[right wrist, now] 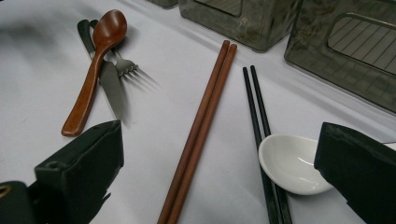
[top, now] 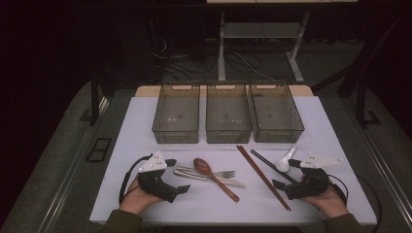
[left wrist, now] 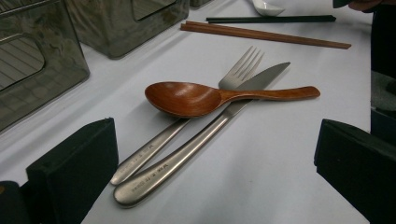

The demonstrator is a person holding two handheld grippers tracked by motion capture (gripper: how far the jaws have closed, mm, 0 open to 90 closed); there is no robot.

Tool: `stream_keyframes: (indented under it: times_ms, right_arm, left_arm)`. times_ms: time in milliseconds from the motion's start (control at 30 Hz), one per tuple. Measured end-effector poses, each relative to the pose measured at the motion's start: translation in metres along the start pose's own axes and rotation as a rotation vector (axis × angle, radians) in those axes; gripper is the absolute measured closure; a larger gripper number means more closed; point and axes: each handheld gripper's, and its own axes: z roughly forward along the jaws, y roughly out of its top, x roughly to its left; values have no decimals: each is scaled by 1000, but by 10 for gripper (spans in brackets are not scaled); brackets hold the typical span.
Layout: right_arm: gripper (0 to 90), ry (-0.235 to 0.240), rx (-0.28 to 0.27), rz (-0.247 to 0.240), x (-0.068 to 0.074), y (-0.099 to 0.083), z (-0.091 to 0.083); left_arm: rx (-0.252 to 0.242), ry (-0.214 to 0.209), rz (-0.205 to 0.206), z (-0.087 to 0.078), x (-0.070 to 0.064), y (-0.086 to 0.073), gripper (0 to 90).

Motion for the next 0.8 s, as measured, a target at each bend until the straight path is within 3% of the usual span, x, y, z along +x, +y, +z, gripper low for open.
stream_keyframes:
  times_ms: [333,800]
  right_arm:
    - [17,-11,14,5,0,1,0]
    - [18,-16,24,4,1,18,8]
  left_arm:
    - [11,-11,-10,3,-1,0,0]
    - [1,-19,-28,5,-1,-1,0]
